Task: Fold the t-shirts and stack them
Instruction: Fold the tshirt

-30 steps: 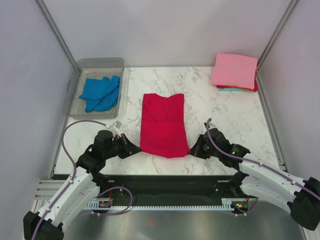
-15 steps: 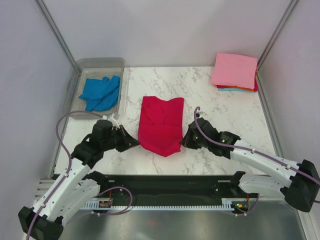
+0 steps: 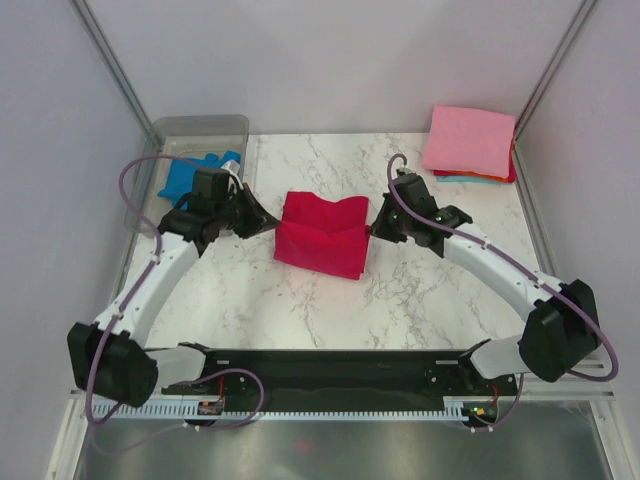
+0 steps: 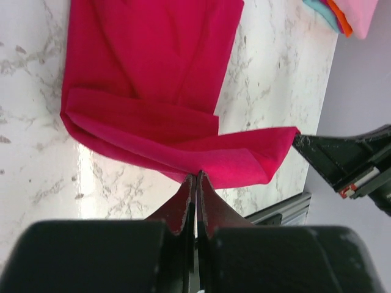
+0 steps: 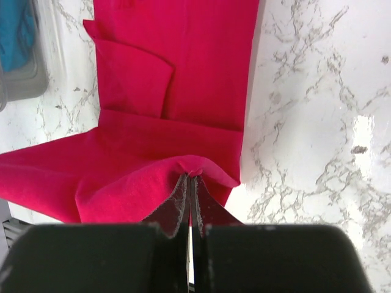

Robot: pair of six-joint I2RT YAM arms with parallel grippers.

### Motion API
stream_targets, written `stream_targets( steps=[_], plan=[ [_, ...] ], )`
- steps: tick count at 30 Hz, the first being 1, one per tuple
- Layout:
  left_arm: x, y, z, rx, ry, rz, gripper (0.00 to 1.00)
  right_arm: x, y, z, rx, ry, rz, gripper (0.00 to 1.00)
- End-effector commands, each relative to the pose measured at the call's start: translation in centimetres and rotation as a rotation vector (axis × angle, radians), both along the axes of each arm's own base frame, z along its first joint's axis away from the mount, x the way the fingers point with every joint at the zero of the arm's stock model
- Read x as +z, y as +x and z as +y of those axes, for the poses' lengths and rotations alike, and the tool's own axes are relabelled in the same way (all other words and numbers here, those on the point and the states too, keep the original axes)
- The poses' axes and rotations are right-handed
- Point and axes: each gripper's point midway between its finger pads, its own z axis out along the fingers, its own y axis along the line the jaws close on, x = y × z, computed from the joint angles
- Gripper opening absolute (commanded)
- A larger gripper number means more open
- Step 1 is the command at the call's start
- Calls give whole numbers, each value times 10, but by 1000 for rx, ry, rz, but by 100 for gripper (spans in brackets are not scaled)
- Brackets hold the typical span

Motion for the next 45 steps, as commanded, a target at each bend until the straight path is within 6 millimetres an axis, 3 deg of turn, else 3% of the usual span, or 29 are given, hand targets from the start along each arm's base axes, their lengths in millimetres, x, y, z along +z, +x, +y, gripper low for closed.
stream_targets(
  steps=[1,2,4,5,8,11,17,18,19,21,23,24,25,26,27,28,29,30,31,32,34,36,37,38,40,42,43,44,45],
  plan=[
    [30,35,-6,-53,-31,-103,2,13,17,7,59,17,-26,0],
    [18,47,-5,-48,-23,-72,2,10,25,4,55,14,-17,0],
    [29,64,-8,-64,-33,-96,2,8,33,3,56,17,-14,0],
    [16,74,-9,-68,-34,-56,2,6,41,2,58,16,-9,0],
    [23,99,-9,-68,-43,-68,2,1,62,-3,47,13,0,0],
    [8,125,-15,-84,-58,-29,2,-3,81,-7,47,17,9,0],
    [15,168,-26,-126,-105,-43,2,-9,121,-16,39,33,13,0],
    [28,178,-28,-130,-111,-78,2,-10,126,-17,36,36,17,0],
    [14,187,-29,-130,-110,-50,2,-11,130,-16,44,45,18,0],
    [24,206,-30,-131,-115,-85,2,-16,147,-19,37,47,20,0],
    [0,225,-36,-145,-125,-51,2,-25,162,-19,36,56,33,0],
    [13,237,-38,-153,-137,-90,2,-31,167,-19,40,60,41,0],
    [10,244,-40,-158,-141,-91,2,-40,177,-19,40,61,52,0],
    [-19,253,-45,-171,-159,-37,4,-45,181,-20,42,65,62,0],
    [-11,263,-48,-182,-171,-68,6,-51,185,-21,38,64,70,0],
    [-21,270,-50,-185,-181,-56,7,-60,190,-25,24,63,84,0],
    [-47,276,-54,-191,-203,-7,10,-63,192,-26,11,69,91,0],
    [-45,285,-58,-202,-218,-28,14,-66,195,-27,4,72,96,0],
    [-50,289,-60,-209,-232,-26,17,-72,196,-28,-5,69,108,0],
    [-70,291,-65,-224,-266,18,22,-74,196,-27,-11,73,113,0],
    [-61,294,-74,-260,-310,-8,28,-76,192,-32,-31,62,118,0],
    [-54,290,-84,-308,-358,-26,46,-76,191,-39,-69,50,106,2],
    [-48,287,-89,-321,-359,-34,56,-78,187,-39,-70,49,109,14],
    [-42,284,-92,-338,-356,-50,98,-78,186,-38,-65,55,106,27],
    [-21,275,-95,-354,-349,-79,100,-78,187,-38,-49,55,98,59],
    [-16,264,-95,-354,-335,-73,100,-75,187,-40,-43,46,92,69],
    [11,256,-93,-363,-328,-116,100,-64,192,-45,-49,33,67,71],
    [23,249,-92,-368,-323,-131,100,-58,193,-48,-50,23,58,72],
    [18,241,-90,-362,-315,-106,100,-52,192,-50,-52,13,55,73]
  ],
)
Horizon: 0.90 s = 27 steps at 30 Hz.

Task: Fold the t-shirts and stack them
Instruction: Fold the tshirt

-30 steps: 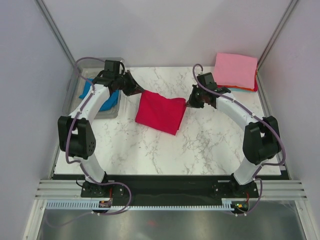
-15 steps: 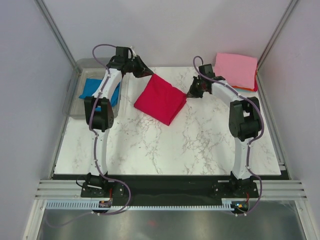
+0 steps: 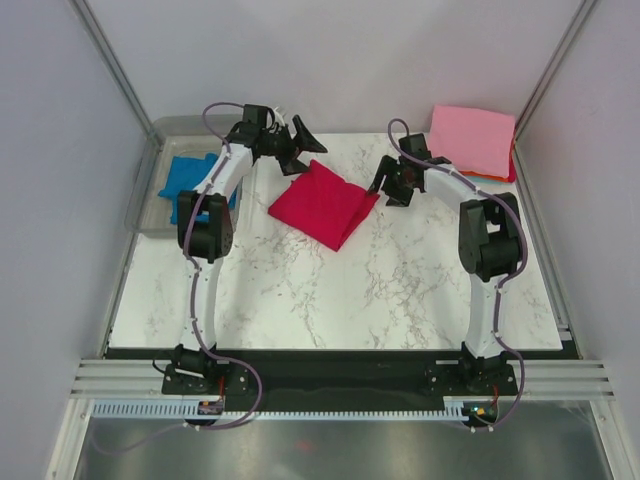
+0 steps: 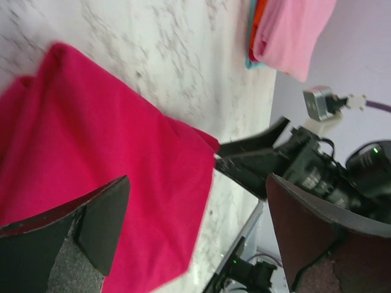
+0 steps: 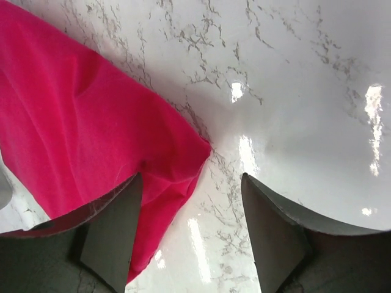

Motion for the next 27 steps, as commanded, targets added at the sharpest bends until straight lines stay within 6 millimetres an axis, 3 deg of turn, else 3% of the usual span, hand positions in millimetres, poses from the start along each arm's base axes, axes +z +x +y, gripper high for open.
stream_targets(
  steps=[1,2,3,4,5,6,7,8,10,11,12,13,14,15,16,17,18,19,20,21,23,25,27],
  plan=[
    [132,-38,1,-57,-38,-248,100,75,15,-10,-8,-16,-159,73],
    [126,-47,4,-55,-16,-230,100,83,12,-9,-4,-12,-171,74],
    [129,-54,8,-52,5,-236,100,104,8,-7,-1,-2,-209,74],
    [153,-70,17,-41,45,-283,100,109,0,4,16,4,-214,74],
    [140,-82,22,-41,76,-251,100,115,-6,12,26,5,-226,74],
    [143,-93,27,-37,102,-258,100,121,-13,23,43,12,-239,74],
    [139,-100,36,-28,149,-271,100,126,-28,49,95,26,-250,73],
    [139,-124,43,-28,173,-271,100,129,-33,64,115,58,-259,72],
    [129,-143,58,-21,236,-289,100,123,-49,97,175,101,-244,66],
    [106,-162,64,-30,265,-243,100,121,-52,108,178,137,-229,64],
    [115,-177,70,-25,278,-276,100,124,-53,122,211,192,-242,62],
    [110,-185,80,-18,312,-288,100,110,-58,132,226,215,-214,61],
    [85,-201,87,-27,335,-239,100,106,-59,137,235,248,-207,61],
    [91,-214,93,-21,345,-268,100,106,-54,149,252,319,-231,61],
    [83,-221,101,-18,372,-271,100,88,-59,148,253,332,-201,61],
    [60,-235,106,-25,391,-223,100,79,-58,148,250,338,-200,60],
    [62,-245,110,-18,403,-242,100,65,-60,145,245,325,-180,60],
    [55,-251,114,-13,420,-232,100,38,-67,134,224,297,-135,60],
    [38,-263,116,-23,425,-192,100,26,-71,129,213,286,-120,59],
    [34,-268,116,-25,423,-189,100,4,-84,120,203,272,-85,59],
    [25,-282,118,-25,421,-173,100,-9,-93,108,189,269,-64,59],
    [27,-288,118,-13,410,-187,100,-19,-107,94,181,256,-36,58],
    [26,-297,116,-12,391,-180,100,-7,-112,87,187,264,-46,58]
  ],
)
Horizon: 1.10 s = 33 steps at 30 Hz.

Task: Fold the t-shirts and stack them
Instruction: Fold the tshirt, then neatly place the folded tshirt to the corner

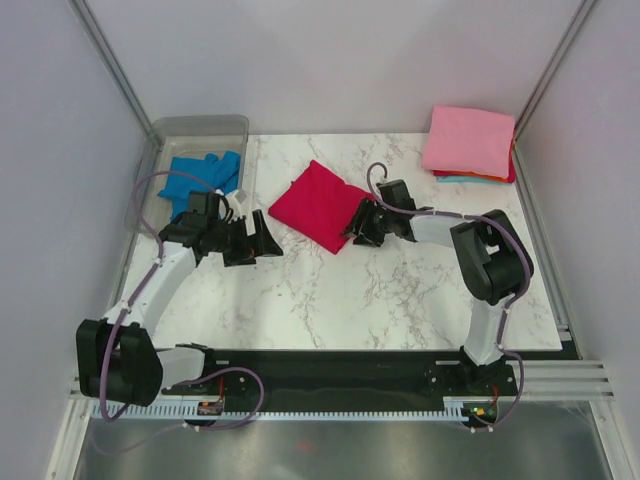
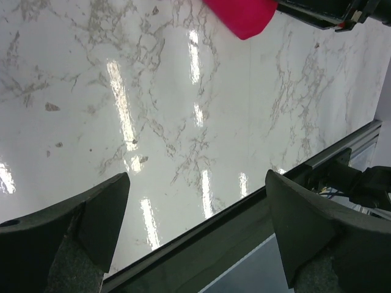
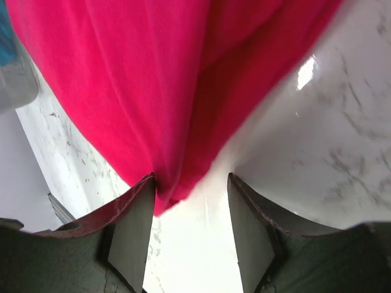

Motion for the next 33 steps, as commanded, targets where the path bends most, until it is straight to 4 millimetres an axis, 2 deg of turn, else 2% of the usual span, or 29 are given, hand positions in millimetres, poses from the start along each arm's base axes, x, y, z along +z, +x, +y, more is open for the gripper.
stream_targets(
  steps=[1,2,3,5,6,8,9,11,12,15,20,21,23,26,28,29,31,33],
  plan=[
    [22,-2,0,-24,-17,-125,100,26,-3,-7,19,16,-76,59],
    [30,-6,-1,-24,-27,-154,100,28,-8,-12,35,-13,-65,59],
    [35,-9,-1,-21,-33,-168,100,53,0,-12,43,-12,-114,59],
    [49,-18,1,-11,-46,-212,100,66,-1,-20,67,-66,-131,62],
    [52,-22,1,-9,-50,-226,100,89,7,-23,60,-72,-180,66],
    [61,-35,2,-10,-61,-276,100,97,9,-35,48,-115,-193,70],
    [62,-39,3,-11,-62,-295,100,105,16,-44,18,-127,-216,73],
    [54,-44,7,6,-50,-313,100,107,23,-56,-10,-137,-223,83],
    [60,-48,8,18,-63,-344,100,103,31,-65,-29,-145,-216,89],
    [74,-52,7,-1,-68,-417,100,92,47,-79,-63,-158,-193,92],
    [74,-48,11,18,-51,-430,100,71,74,-85,-88,-175,-174,96],
    [73,-48,11,19,-52,-426,100,60,80,-86,-93,-177,-160,96],
    [72,-47,10,16,-52,-420,100,56,91,-82,-104,-145,-177,97],
    [71,-47,9,11,-56,-418,100,32,99,-73,-117,-85,-182,98],
    [71,-47,9,9,-58,-418,100,27,107,-67,-129,-38,-198,98],
    [71,-47,9,9,-58,-416,100,14,103,-63,-116,-19,-174,98],
    [70,-47,9,10,-57,-416,100,8,106,-59,-122,16,-187,98],
    [69,-47,8,5,-60,-412,100,-6,102,-59,-131,32,-158,98]
  ],
)
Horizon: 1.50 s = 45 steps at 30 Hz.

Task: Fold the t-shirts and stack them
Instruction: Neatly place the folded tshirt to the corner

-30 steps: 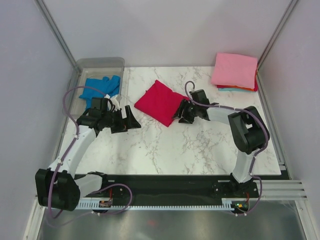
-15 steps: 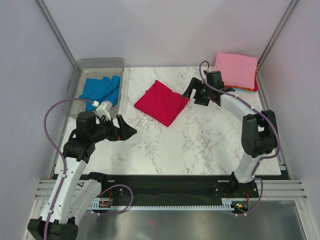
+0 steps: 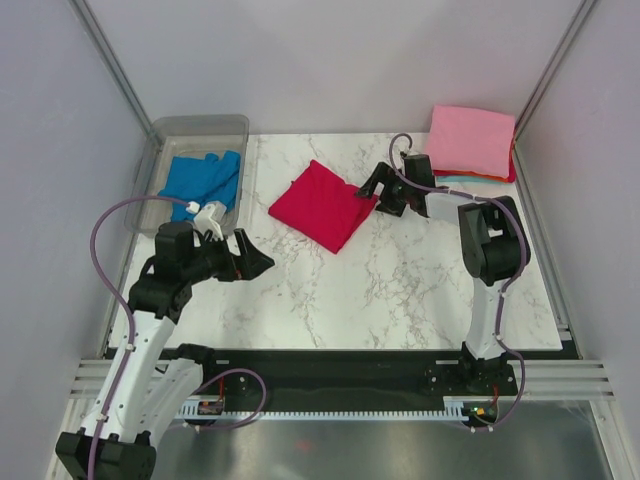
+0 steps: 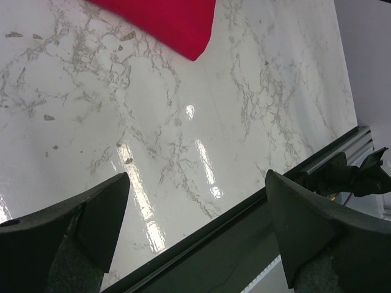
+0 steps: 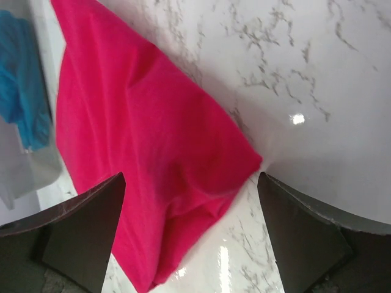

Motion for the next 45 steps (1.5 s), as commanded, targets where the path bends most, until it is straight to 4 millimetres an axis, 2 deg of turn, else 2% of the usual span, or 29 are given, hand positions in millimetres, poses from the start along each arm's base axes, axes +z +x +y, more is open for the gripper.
stream_targets(
  steps=[1,2,4,8,9,10,11,13,14,16,17,19,20,21,22,23,25,26,28,29,31,33,36,37,39,40,42,43,45],
  plan=[
    [5,6,-1,-1,-6,-35,100,-21,1,9,-4,69,-10,98],
    [5,6,-1,-3,-5,-34,100,-30,-4,8,-10,71,11,98],
    [4,7,-1,-2,-6,-28,100,-34,-5,8,-12,75,15,98],
    [1,8,-1,-2,-4,-19,100,-45,-15,7,-15,77,27,89],
    [1,8,-1,-1,-3,-18,100,-47,-16,6,-13,78,27,76],
    [0,8,-1,0,-4,-15,100,-49,-16,7,-11,78,24,70],
    [0,8,-1,0,-4,-14,100,-54,-19,7,-10,79,36,53],
    [-1,9,-1,1,-2,-10,100,-57,-20,7,-2,82,34,33],
    [-1,9,-1,2,-1,-8,100,-57,-19,8,4,81,28,19],
    [-1,9,0,6,1,-11,100,-57,-20,3,28,34,26,8],
    [-1,9,0,6,1,-11,100,-45,-11,0,33,18,-3,0],
    [-1,9,0,7,2,-10,100,-36,-11,-10,48,-38,-2,0],
    [-1,9,0,9,2,-13,100,-13,0,-16,66,-90,-74,0],
    [0,9,0,10,2,-16,100,-4,4,-26,63,-126,-93,0],
    [-1,9,1,10,3,-15,100,0,-1,-35,67,-168,-67,0],
    [0,9,0,10,2,-16,100,24,10,-49,67,-234,-141,0],
    [0,9,0,7,2,-16,100,41,10,-67,56,-303,-144,0],
    [0,9,0,6,0,-16,100,63,18,-79,44,-335,-192,0],
    [-1,9,0,6,0,-13,100,81,20,-92,33,-362,-205,0],
    [-1,9,0,5,0,-11,100,99,29,-101,14,-366,-237,0],
    [0,9,-1,4,-1,-14,100,115,32,-108,32,-389,-261,0],
    [0,9,0,4,0,-15,100,149,46,-122,31,-447,-336,0],
    [-2,9,0,5,0,-10,100,167,52,-137,39,-547,-368,0],
    [-1,9,0,5,0,-11,100,182,58,-144,15,-580,-396,0],
    [-3,9,0,5,1,-5,100,193,60,-154,9,-611,-407,0],
    [-4,10,-1,3,2,-2,100,209,64,-158,1,-626,-441,0],
    [-4,10,0,6,3,1,100,221,66,-166,-11,-637,-460,0],
    [-4,10,0,7,4,2,100,236,68,-169,-23,-642,-489,0],
    [-6,11,0,9,5,5,100,251,68,-174,-39,-641,-515,0]
  ],
)
